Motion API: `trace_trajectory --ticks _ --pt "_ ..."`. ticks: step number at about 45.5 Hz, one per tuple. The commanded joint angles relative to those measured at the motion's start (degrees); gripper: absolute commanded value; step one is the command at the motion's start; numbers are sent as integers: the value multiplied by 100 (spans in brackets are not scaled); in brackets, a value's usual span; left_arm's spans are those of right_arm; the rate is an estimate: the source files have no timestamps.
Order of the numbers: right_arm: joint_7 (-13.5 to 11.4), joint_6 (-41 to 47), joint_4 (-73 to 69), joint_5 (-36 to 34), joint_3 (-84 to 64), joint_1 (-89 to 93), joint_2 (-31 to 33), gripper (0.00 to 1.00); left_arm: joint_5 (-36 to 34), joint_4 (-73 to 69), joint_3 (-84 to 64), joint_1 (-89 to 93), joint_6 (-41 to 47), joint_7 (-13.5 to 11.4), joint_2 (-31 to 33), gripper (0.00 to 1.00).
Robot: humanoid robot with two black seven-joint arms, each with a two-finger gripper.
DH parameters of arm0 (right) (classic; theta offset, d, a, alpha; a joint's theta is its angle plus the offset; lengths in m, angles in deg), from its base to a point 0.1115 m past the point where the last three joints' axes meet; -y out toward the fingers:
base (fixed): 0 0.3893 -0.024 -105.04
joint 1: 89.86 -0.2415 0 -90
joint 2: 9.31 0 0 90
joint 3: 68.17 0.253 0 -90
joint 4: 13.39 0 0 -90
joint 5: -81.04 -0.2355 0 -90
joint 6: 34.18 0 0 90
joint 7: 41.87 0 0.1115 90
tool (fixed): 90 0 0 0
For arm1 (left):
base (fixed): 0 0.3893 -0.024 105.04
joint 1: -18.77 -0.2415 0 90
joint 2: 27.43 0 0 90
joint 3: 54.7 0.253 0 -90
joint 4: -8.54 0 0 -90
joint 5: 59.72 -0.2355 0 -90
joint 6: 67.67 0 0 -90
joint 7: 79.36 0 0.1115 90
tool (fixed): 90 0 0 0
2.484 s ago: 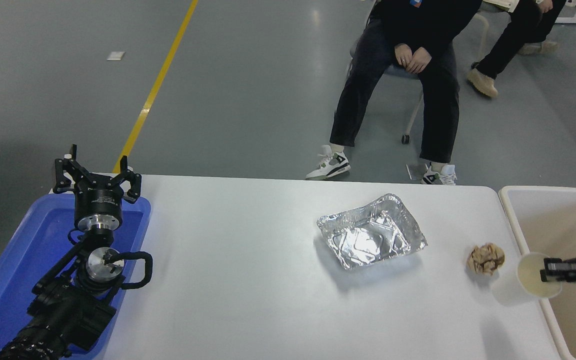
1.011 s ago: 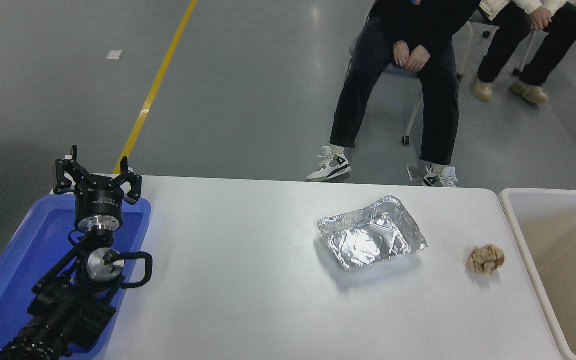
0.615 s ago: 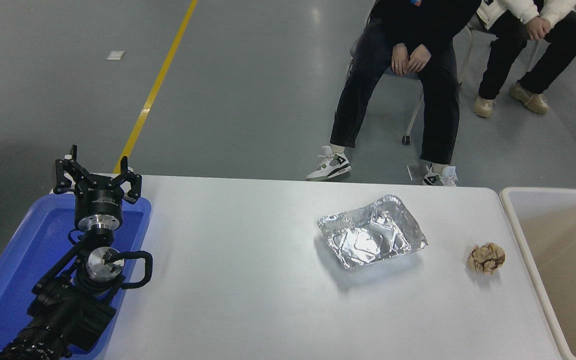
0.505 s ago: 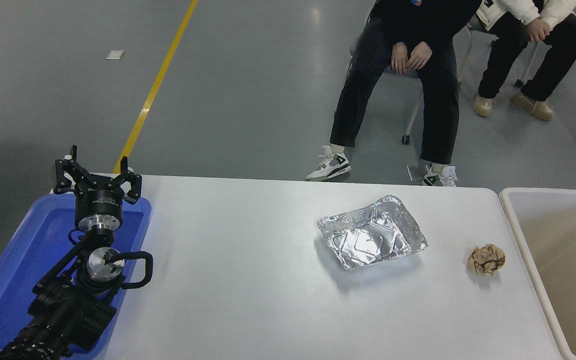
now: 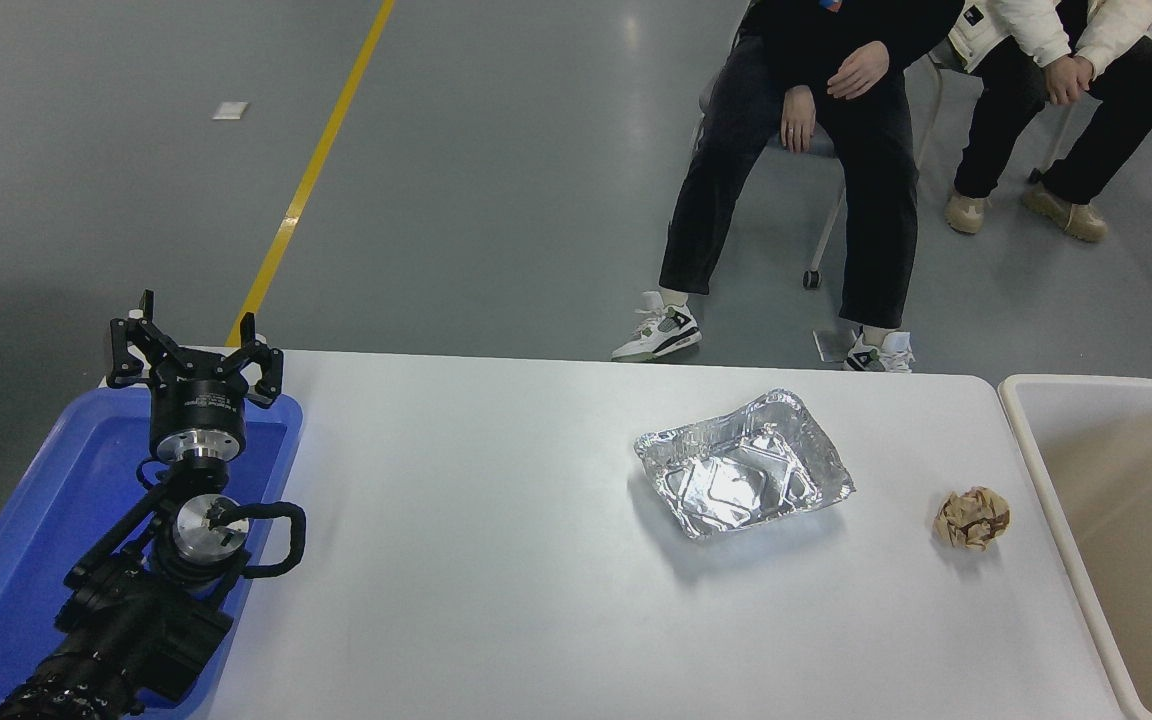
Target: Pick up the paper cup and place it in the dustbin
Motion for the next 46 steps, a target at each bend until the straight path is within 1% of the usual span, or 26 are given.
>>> trace_trajectory --ticks 1,17,18,19,21,22,24,25,40,43,46 --pt "15 -36 14 -30 107 349 -187 0 0 0 -4 0 0 -1 0 99" --pt "24 -36 14 -30 186 508 -249 0 0 0 -4 0 0 -1 0 99" --pt "24 -36 14 -30 195 508 -257 7 0 0 4 0 0 -1 0 99" --pt "24 -36 14 -30 213 517 -266 20 0 0 -4 0 0 -1 0 99" --pt "24 -36 14 -30 248 508 -284 54 0 0 4 0 0 -1 0 99" --pt "24 -36 14 -30 274 508 -284 66 0 0 -4 0 0 -1 0 99" --pt "24 -36 14 -30 309 517 -284 81 0 0 -4 0 0 -1 0 99" --pt "24 -18 14 -30 318 508 -284 100 0 0 -4 0 0 -1 0 99" --pt "15 52 -100 -30 336 376 -179 100 0 0 4 0 0 -1 0 99" --pt "6 70 -266 -30 353 201 -3 100 0 0 -4 0 0 -1 0 99" --pt "15 70 -661 -118 380 60 313 100 0 0 -4 0 0 -1 0 99"
